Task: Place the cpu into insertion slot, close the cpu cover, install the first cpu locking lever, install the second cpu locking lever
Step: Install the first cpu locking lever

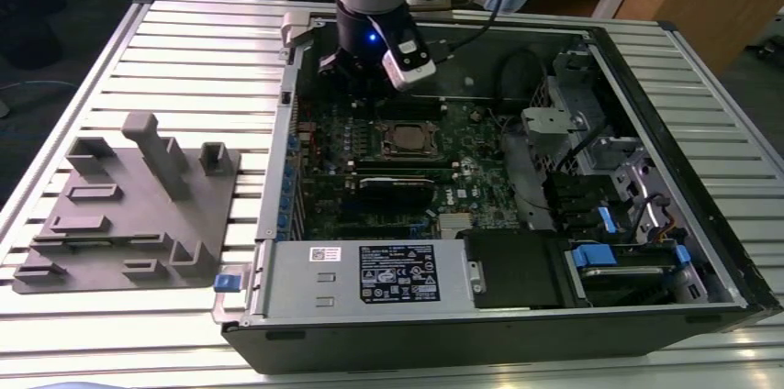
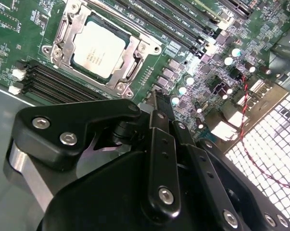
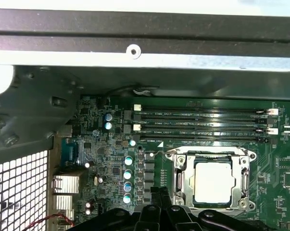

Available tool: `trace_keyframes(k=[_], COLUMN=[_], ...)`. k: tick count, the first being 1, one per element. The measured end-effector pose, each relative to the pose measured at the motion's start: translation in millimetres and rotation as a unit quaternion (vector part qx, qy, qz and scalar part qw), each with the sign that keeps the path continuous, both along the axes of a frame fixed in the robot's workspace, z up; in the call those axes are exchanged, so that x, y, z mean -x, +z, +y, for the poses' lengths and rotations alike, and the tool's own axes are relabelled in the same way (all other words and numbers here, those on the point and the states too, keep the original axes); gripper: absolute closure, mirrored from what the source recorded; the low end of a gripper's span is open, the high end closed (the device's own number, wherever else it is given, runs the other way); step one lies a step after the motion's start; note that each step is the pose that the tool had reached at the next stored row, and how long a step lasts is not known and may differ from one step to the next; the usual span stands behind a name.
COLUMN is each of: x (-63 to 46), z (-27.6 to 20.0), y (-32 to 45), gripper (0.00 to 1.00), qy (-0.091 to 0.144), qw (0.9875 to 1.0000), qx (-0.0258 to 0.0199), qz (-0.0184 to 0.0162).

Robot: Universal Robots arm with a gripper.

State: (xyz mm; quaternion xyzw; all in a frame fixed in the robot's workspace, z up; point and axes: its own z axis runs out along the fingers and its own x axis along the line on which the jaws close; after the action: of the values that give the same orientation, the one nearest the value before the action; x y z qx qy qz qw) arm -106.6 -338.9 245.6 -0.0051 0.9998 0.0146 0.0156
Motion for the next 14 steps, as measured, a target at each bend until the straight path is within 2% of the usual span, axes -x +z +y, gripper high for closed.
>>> trace_keyframes(k=[4, 9, 14], x=[0.3, 1.4, 5.7], z=[-0.1, 0.0, 0.0], y=[0.0, 0.0, -0.2], gripper=[0.89, 0.89, 0.89], qy=[0.0, 0.0, 0.0], qw=[1.0, 0.9998, 0.9998], qx=[-0.0008, -0.0174, -0.0186], qz=[0.0001, -0.0001, -0.0001])
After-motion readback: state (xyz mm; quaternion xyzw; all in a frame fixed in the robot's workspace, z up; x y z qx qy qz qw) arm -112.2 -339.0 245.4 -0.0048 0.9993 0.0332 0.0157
